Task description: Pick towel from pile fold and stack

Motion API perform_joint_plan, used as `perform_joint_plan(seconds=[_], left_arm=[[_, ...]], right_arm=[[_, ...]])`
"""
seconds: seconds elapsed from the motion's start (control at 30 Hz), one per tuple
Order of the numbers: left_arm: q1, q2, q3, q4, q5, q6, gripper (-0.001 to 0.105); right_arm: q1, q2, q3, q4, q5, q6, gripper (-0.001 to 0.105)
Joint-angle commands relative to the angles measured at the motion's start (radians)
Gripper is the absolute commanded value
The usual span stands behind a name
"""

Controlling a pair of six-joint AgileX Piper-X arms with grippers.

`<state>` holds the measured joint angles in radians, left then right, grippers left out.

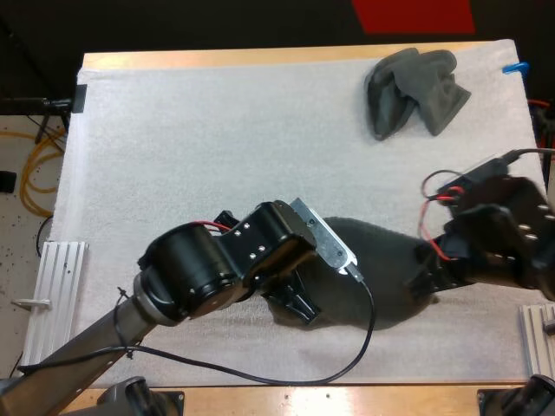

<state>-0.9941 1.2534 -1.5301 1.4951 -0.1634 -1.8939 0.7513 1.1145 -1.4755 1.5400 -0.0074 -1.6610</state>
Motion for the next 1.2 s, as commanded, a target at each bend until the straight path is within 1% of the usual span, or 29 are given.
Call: perform_joint_plan(seconds=[0.0, 0.07, 0.17, 0.23, 0.27, 0.3, 0.33, 0.37, 0.43, 0.47, 0.5, 0.63, 0.67, 0.73, 0.8, 1.0, 1.17], left_arm=[[0.013, -0.003, 0.027, -0.046, -0.021, -0.003, 0.000], [0.035, -0.003, 0.064, -0.083, -0.021, 0.013, 0.000], [0.100, -0.003, 0.136, -0.173, -0.021, 0.056, 0.000], [0.163, -0.003, 0.195, -0.265, -0.007, 0.104, 0.000], [0.185, -0.003, 0.214, -0.297, 0.015, 0.125, 0.000], [0.228, -0.001, 0.243, -0.348, 0.050, 0.142, 0.000], [0.268, 0.001, 0.275, -0.404, 0.095, 0.154, 0.000], [0.286, 0.003, 0.293, -0.435, 0.121, 0.164, 0.000], [0.363, 0.018, 0.344, -0.536, 0.191, 0.202, 0.000], [0.384, 0.024, 0.356, -0.565, 0.203, 0.210, 0.000], [0.417, 0.036, 0.374, -0.615, 0.226, 0.235, 0.000], [0.505, 0.097, 0.388, -0.744, 0.264, 0.304, 0.000], [0.513, 0.110, 0.388, -0.770, 0.269, 0.310, 0.000], [0.549, 0.160, 0.388, -0.851, 0.284, 0.339, 0.000], [0.571, 0.202, 0.388, -0.900, 0.292, 0.354, 0.000], [0.603, 0.323, 0.388, -0.980, 0.294, 0.357, 0.000], [0.602, 0.407, 0.388, -1.031, 0.293, 0.358, 0.000]], right_arm=[[-0.004, 0.026, 0.036, 0.021, -0.003, -0.003, 0.000], [-0.004, 0.052, 0.072, -0.009, 0.009, -0.003, 0.000], [-0.004, 0.104, 0.130, -0.075, 0.049, -0.018, 0.000], [-0.020, 0.146, 0.162, -0.158, 0.066, -0.026, 0.000], [-0.032, 0.160, 0.167, -0.192, 0.066, -0.029, 0.000], [-0.051, 0.185, 0.174, -0.236, 0.066, -0.041, 0.000], [-0.074, 0.214, 0.177, -0.282, 0.064, -0.060, 0.000], [-0.085, 0.231, 0.177, -0.308, 0.062, -0.075, 0.000], [-0.136, 0.288, 0.177, -0.394, 0.062, -0.116, 0.000], [-0.151, 0.303, 0.177, -0.411, 0.062, -0.118, 0.000], [-0.177, 0.328, 0.177, -0.448, 0.062, -0.122, 0.000], [-0.245, 0.402, 0.177, -0.561, 0.006, -0.136, 0.000], [-0.251, 0.413, 0.177, -0.574, -0.003, -0.138, 0.000], [-0.269, 0.450, 0.177, -0.634, -0.006, -0.139, 0.000], [-0.278, 0.481, 0.177, -0.680, -0.006, -0.139, 0.000], [-0.286, 0.577, 0.177, -0.810, 0.015, -0.131, 0.000], [-0.286, 0.651, 0.177, -0.869, 0.081, -0.131, 0.000]])
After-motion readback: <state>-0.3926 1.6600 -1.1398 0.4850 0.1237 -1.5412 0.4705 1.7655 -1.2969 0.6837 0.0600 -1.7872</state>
